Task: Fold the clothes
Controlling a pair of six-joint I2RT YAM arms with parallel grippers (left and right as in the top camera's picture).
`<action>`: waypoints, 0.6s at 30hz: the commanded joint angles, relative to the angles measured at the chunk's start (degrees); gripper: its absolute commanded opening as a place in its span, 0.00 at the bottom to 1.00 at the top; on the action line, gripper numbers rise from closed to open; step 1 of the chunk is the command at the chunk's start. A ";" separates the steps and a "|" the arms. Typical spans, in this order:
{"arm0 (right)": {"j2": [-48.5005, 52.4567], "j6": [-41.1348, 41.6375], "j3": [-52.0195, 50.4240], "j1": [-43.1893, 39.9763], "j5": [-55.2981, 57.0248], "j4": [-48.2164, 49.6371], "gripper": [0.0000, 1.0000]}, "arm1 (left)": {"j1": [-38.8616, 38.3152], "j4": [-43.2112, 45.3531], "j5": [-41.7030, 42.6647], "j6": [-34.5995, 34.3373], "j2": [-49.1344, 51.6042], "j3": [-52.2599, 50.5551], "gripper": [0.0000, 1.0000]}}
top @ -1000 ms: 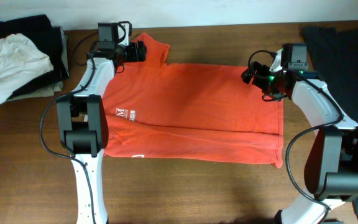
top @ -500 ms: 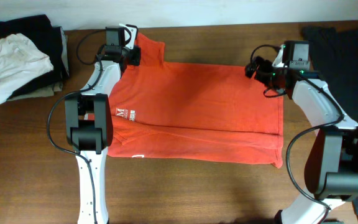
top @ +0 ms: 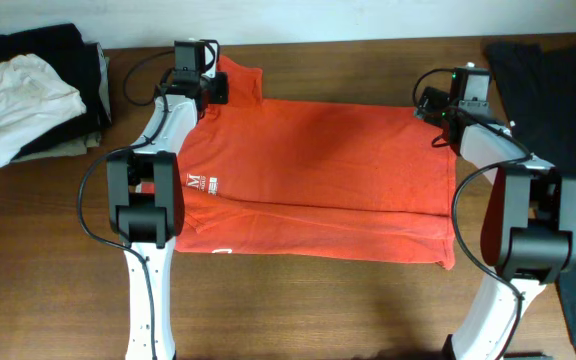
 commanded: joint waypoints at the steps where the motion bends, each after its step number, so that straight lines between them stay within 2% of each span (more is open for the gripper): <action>1: 2.45 -0.61 0.87 -2.01 1.33 0.96 1.00 | -1.66 -2.27 2.14 -0.79 3.19 -1.66 0.01; 11: 6.08 -2.56 2.49 -1.81 -4.11 4.39 0.98 | -1.66 -1.62 2.14 -0.79 3.19 -1.66 0.01; 16: 11.50 -5.33 13.53 -0.17 -4.07 -7.67 0.97 | -1.66 -1.62 2.16 -0.79 3.19 -1.66 0.01; 18: 11.54 -5.29 13.53 -0.11 -4.02 -9.90 0.89 | -1.66 -1.62 2.14 -0.79 3.19 -1.66 0.01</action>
